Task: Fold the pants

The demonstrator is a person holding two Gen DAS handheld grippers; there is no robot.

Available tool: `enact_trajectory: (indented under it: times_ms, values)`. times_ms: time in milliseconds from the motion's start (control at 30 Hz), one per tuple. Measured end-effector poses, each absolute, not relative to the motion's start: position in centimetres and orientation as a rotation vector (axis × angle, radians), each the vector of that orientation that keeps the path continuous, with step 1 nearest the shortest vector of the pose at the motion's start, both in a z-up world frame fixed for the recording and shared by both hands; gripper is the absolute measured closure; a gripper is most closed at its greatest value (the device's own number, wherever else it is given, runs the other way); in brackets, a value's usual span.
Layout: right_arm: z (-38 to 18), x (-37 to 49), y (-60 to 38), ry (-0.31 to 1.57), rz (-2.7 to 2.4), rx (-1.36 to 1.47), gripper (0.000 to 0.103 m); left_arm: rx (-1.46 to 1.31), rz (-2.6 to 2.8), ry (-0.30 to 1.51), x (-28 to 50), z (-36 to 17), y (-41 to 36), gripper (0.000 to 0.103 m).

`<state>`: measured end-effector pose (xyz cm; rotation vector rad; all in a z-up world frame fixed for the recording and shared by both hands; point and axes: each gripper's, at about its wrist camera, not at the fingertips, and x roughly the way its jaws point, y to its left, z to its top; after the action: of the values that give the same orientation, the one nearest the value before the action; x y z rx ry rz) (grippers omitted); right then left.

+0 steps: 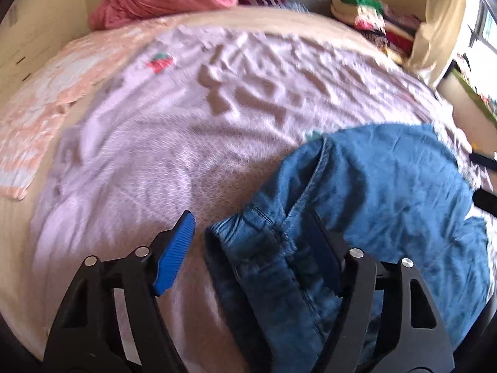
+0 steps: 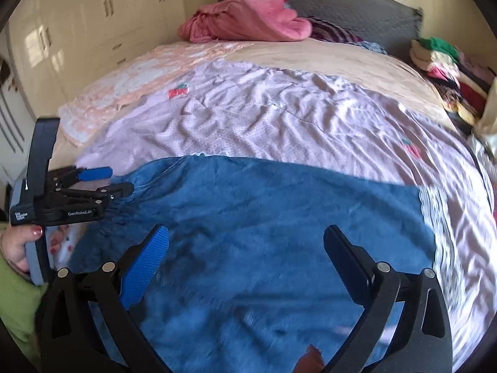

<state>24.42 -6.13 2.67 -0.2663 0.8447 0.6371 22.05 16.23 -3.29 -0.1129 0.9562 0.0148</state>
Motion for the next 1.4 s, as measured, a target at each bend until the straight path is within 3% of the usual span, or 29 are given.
enact_trajectory:
  times_ms: [200, 467, 667, 767, 833, 933, 1200, 1400]
  values:
    - [1.6, 27.2, -3.2, 0.853, 0.732, -0.399, 0.004, -0.131, -0.033, 0.947, 23.0, -4.6, 16.7, 0.074]
    - [-0.3, 32.1, -0.8, 0.895, 0.824, -0.515, 0.004, -0.209, -0.134, 0.791, 20.3, -2.2, 16.5, 0.084]
    - [-1.2, 33.0, 1.8, 0.84, 0.926, -0.726, 0.008, -0.141, -0.175, 0.691, 17.4, 0.4, 14.8, 0.084]
    - [-1.9, 32.6, 3.2, 0.838, 0.993, -0.817, 0.032, -0.113, -0.173, 0.674, 16.3, 0.9, 14.2, 0.085]
    - [-2.4, 32.3, 3.7, 0.872, 1.039, -0.835, 0.073, -0.09, -0.157, 0.673, 15.9, 1.0, 13.9, 0.087]
    - [-1.9, 30.9, 2.9, 0.86, 1.02, -0.786, 0.093, -0.042, -0.103, 0.687, 16.0, 0.7, 13.6, 0.087]
    - [3.1, 25.6, -3.6, 0.775, 0.939, -0.478, 0.095, -0.078, -0.097, 0.663, 14.0, 1.8, 13.7, 0.087]
    - [5.1, 18.9, -6.8, 0.71, 0.91, -0.422, 0.095, -0.07, -0.122, 0.62, 10.7, 2.7, 12.4, 0.087]
